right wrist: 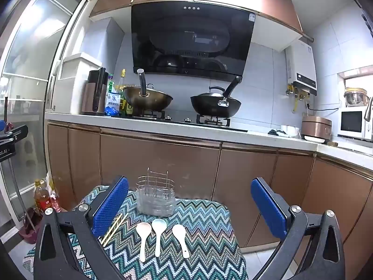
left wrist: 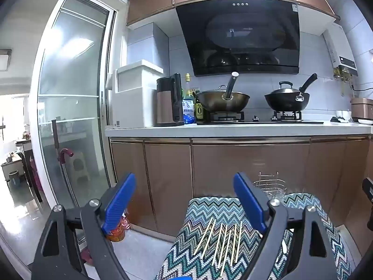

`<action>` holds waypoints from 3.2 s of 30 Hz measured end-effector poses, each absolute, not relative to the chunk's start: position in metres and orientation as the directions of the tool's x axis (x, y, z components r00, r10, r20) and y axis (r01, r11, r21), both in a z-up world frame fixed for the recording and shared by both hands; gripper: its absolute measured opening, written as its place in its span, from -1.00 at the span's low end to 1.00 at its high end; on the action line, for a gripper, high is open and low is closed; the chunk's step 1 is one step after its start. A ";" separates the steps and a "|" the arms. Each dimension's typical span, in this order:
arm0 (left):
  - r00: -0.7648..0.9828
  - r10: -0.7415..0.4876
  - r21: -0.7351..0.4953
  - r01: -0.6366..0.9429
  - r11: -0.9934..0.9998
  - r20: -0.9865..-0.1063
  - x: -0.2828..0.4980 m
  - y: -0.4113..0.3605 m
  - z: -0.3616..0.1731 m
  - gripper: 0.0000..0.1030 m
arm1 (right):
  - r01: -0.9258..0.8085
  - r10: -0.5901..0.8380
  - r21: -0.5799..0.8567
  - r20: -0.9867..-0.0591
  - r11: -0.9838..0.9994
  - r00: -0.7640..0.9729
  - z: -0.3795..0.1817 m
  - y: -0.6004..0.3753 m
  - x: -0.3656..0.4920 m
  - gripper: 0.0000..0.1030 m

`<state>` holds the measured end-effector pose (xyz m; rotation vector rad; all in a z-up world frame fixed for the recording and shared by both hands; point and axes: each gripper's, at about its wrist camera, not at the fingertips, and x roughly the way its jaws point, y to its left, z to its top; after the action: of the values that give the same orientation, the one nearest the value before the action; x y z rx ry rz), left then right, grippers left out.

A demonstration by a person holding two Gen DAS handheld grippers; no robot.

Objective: Organize utensils

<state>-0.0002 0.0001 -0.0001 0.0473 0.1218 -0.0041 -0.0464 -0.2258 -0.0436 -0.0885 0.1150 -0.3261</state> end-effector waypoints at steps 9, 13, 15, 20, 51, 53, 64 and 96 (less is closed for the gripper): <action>0.992 0.022 0.045 -0.016 0.999 -0.125 0.002 0.008 -0.004 0.66 | 0.312 -0.324 -0.110 -0.104 0.944 0.941 -0.050 -0.225 -0.044 0.99; 0.991 0.039 0.041 -0.034 0.999 -0.128 0.003 0.011 -0.004 0.66 | 0.308 -0.319 -0.108 -0.106 0.945 0.942 -0.048 -0.224 -0.043 0.99; 0.991 0.049 0.043 -0.044 0.998 -0.126 0.002 0.013 -0.005 0.66 | 0.308 -0.320 -0.111 -0.108 0.945 0.941 -0.049 -0.223 -0.042 0.99; 0.989 0.074 0.032 -0.070 0.997 -0.131 0.004 0.019 -0.004 0.66 | 0.306 -0.318 -0.115 -0.114 0.945 0.941 -0.050 -0.221 -0.041 0.99; 0.987 0.088 -0.003 -0.089 0.996 -0.137 0.015 0.035 -0.004 0.66 | 0.321 -0.326 -0.065 -0.077 0.945 0.942 -0.045 -0.233 -0.037 0.99; 0.986 0.087 -0.001 -0.088 0.996 -0.144 0.020 0.035 -0.005 0.66 | 0.317 -0.322 -0.065 -0.078 0.946 0.944 -0.045 -0.234 -0.034 0.99; 0.985 0.080 -0.005 -0.082 0.997 -0.154 0.051 0.027 -0.003 0.66 | 0.330 -0.334 -0.046 -0.106 0.943 0.937 -0.048 -0.252 -0.003 0.99; 0.820 -0.282 -0.113 0.261 0.959 -0.498 0.203 -0.026 -0.068 0.65 | -0.062 0.074 0.040 -0.563 0.997 0.823 -0.144 -0.311 0.158 0.10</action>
<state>0.2034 -0.0256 -0.0679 -0.0401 0.5364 -0.2891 0.1577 -0.3108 -0.1440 0.0202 0.5989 0.0727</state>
